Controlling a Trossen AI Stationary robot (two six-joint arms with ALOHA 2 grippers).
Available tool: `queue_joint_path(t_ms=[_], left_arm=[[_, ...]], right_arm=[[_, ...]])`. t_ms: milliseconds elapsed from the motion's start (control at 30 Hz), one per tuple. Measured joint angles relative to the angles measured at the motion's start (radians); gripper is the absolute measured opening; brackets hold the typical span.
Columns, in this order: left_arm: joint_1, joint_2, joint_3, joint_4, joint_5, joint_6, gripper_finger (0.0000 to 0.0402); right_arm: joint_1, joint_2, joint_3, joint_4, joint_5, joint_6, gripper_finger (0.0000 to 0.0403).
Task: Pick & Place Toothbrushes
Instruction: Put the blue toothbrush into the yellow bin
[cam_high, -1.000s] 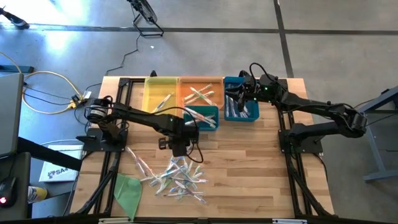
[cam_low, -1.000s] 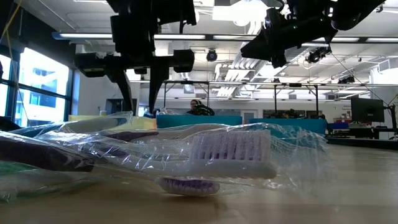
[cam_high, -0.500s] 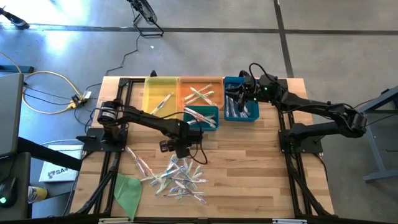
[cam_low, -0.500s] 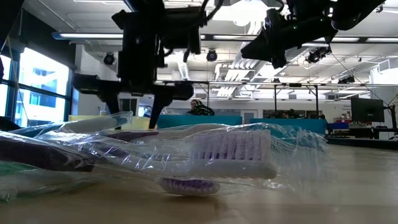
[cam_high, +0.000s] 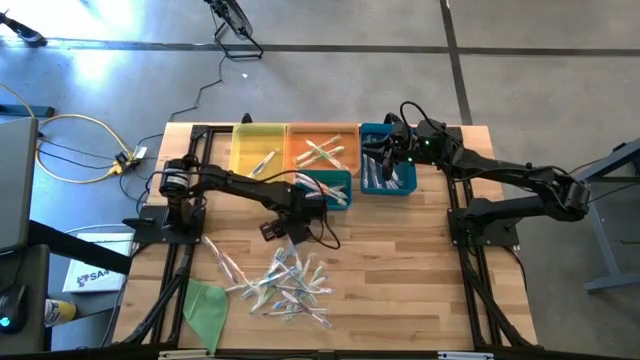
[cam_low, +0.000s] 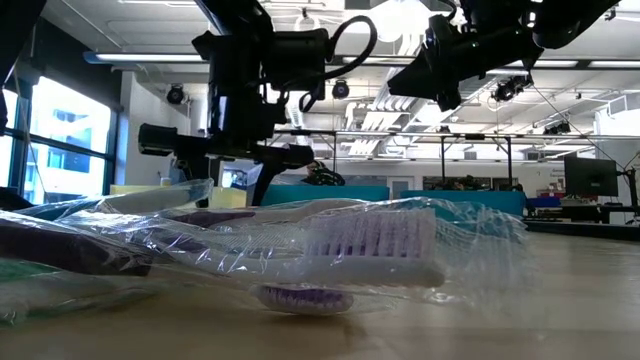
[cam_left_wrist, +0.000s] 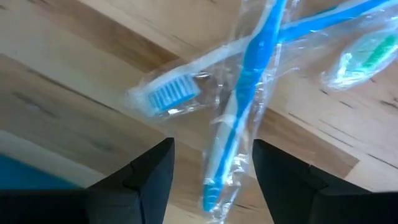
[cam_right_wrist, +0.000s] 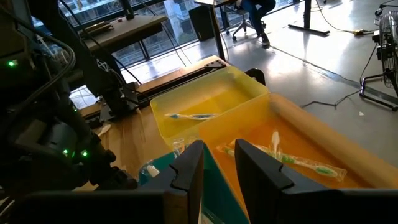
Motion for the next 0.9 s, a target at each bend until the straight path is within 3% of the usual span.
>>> queue_joint_path(t_ms=[333,900], left_arm=[[-0.003,0.018,-0.015,-0.003,0.033,0.0,0.0191],[-0.003,0.016,-0.038,0.006,0.027,-0.012,0.0038]], right_arm=[[0.0,0.0,0.0,0.0,0.0,0.0,0.0085],[0.0,0.0,0.0,-0.02,0.0,0.001,0.0085]])
